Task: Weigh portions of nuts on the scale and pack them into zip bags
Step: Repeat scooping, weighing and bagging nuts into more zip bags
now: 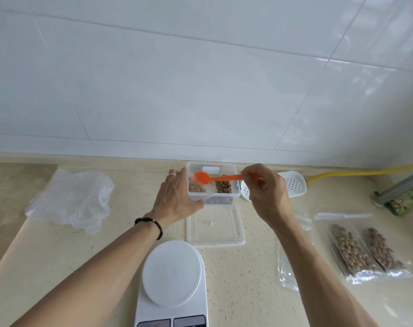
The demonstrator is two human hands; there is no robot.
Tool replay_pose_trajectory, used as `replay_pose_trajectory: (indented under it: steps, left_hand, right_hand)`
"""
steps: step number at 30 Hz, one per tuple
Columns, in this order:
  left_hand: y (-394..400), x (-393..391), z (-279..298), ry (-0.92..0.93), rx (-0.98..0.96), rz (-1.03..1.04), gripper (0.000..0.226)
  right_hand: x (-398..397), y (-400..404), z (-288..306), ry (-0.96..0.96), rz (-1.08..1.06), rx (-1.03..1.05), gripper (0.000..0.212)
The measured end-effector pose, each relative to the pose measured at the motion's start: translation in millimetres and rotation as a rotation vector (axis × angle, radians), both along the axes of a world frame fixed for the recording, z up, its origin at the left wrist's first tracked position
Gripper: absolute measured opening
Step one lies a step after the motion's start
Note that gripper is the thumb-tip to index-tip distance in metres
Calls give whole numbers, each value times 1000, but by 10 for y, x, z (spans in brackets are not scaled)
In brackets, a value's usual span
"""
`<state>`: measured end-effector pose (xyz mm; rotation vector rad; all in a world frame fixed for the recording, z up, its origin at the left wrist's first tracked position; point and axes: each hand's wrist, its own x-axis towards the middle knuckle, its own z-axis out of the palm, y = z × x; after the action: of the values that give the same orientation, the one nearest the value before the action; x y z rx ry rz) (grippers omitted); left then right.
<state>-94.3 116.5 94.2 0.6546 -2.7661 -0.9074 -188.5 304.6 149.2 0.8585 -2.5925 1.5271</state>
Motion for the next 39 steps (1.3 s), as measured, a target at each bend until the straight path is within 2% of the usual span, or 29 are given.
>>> replay_pose_trajectory:
  steps: [3, 7, 12, 18, 21, 24, 27, 30, 33, 34, 36, 39]
  left_hand:
    - [131, 85, 94, 16, -18, -17, 66]
    - [387, 251, 177, 64, -27, -69, 59]
    - [842, 522, 193, 52, -127, -178, 79]
    - [1406, 831, 111, -1, -244, -340, 78]
    - [1620, 925, 39, -29, -253, -400, 77]
    - [1746, 971, -36, -50, -269, -460, 80]
    - [1789, 976, -79, -58, -260, -500, 77]
    - [1754, 970, -91, -44, -247, -524, 74]
    - [1635, 966, -63, -32, -241, -531, 76]
    - [1583, 965, -44, -23, -242, -529, 76]
    - [1480, 954, 3, -2, -242, -526, 76]
    - [1340, 930, 83, 24, -203, -515, 80]
  right_hand:
    - [131, 161, 103, -51, -162, -164, 16]
    - [332, 504, 135, -287, -348, -368, 14]
    - [730, 1065, -241, -577, -578, -564, 11]
    - [1436, 1654, -1001, -839, -792, -586, 11]
    - [1702, 1809, -1212, -897, -874, -593, 9]
    - [1814, 1852, -1317, -897, -862, -559, 8]
    - [1830, 1842, -1397, -903, -808, -431, 13]
    - [1795, 1850, -1487, -871, -757, -167, 16]
    - [1753, 1827, -1428, -747, -778, 168, 19]
    - [1741, 1790, -1356, -706, -782, 188, 19]
    - [1695, 1636, -1098, -643, -683, 73, 18]
    - [1593, 1261, -592, -570, -360, -69, 32]
